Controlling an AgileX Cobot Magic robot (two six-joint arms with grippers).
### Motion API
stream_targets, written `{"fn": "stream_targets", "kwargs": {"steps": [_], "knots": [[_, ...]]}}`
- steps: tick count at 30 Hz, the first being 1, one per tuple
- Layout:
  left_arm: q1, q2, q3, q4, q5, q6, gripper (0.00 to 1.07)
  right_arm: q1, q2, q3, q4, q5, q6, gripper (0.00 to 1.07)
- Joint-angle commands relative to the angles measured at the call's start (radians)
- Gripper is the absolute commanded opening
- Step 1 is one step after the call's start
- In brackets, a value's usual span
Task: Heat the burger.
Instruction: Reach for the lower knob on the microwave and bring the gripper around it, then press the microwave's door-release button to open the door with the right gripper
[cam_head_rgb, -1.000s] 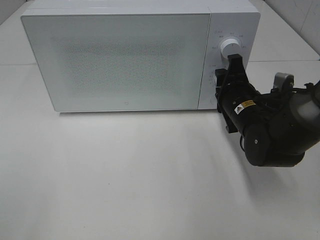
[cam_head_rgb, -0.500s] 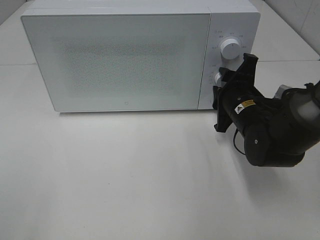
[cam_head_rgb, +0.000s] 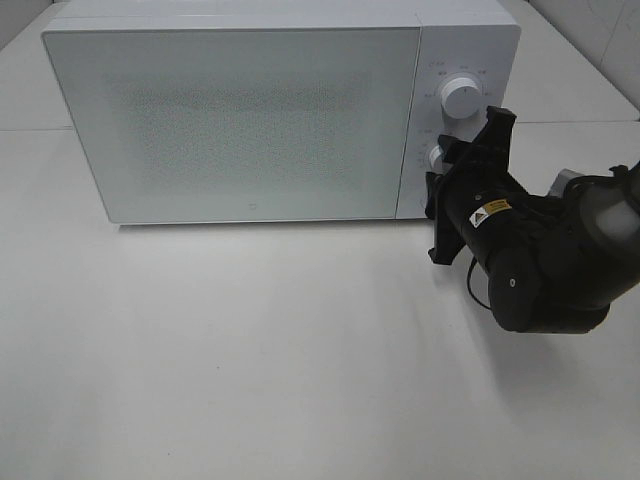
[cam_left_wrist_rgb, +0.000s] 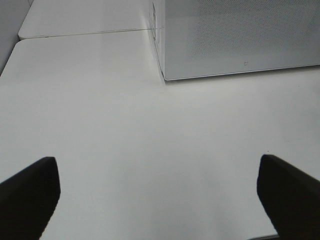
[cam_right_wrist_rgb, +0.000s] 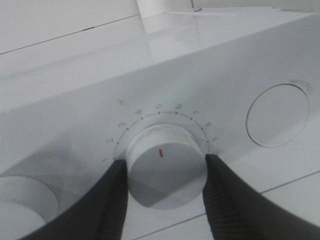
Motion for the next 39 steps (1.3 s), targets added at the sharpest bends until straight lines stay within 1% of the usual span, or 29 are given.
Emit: {"fn": "stream_targets", "kwargs": {"steps": [1,8,12,15,16,17,19,22,25,31,33,39], "knots": [[-0.007,-0.019,-0.001,-0.008,-0.013,-0.003,1.03,-0.002,-0.002,-0.011,-0.006,0.052,-0.021,0.38],[-0.007,-0.019,-0.001,-0.008,-0.013,-0.003,1.03,-0.002,-0.002,-0.011,0.001,0.053,-0.026,0.38],[-0.007,-0.019,-0.001,-0.008,-0.013,-0.003,1.03,-0.002,-0.002,-0.011,0.005,0.053,-0.026,0.4],[-0.007,-0.019,-0.001,-0.008,-0.013,-0.003,1.03,-0.002,-0.002,-0.011,0.008,0.053,-0.026,0.43],[-0.007,-0.019,-0.001,-0.008,-0.013,-0.003,1.03,-0.002,-0.002,-0.011,0.008,0.053,-0.026,0.46],[-0.007,-0.019,-0.001,-0.008,-0.013,-0.003,1.03,-0.002,-0.002,-0.011,0.008,0.053,-0.026,0.46],[-0.007,-0.019,-0.001,-0.008,-0.013,-0.003,1.03,-0.002,-0.002,-0.01,0.012,0.056,-0.026,0.5],[-0.007,-0.019,-0.001,-0.008,-0.013,-0.003,1.03,-0.002,-0.002,-0.01,0.012,0.056,-0.026,0.52],[-0.007,-0.019,-0.001,-0.008,-0.013,-0.003,1.03,-0.002,-0.002,-0.01,0.013,0.056,-0.025,0.59],[-0.007,-0.019,-0.001,-0.008,-0.013,-0.003,1.03,-0.002,-0.002,-0.01,0.013,0.056,-0.025,0.63],[-0.007,-0.019,-0.001,-0.008,-0.013,-0.003,1.03,-0.002,-0.002,-0.01,0.013,0.053,-0.025,0.66],[-0.007,-0.019,-0.001,-0.008,-0.013,-0.003,1.03,-0.002,-0.003,-0.01,0.012,0.039,0.014,0.68]]}}
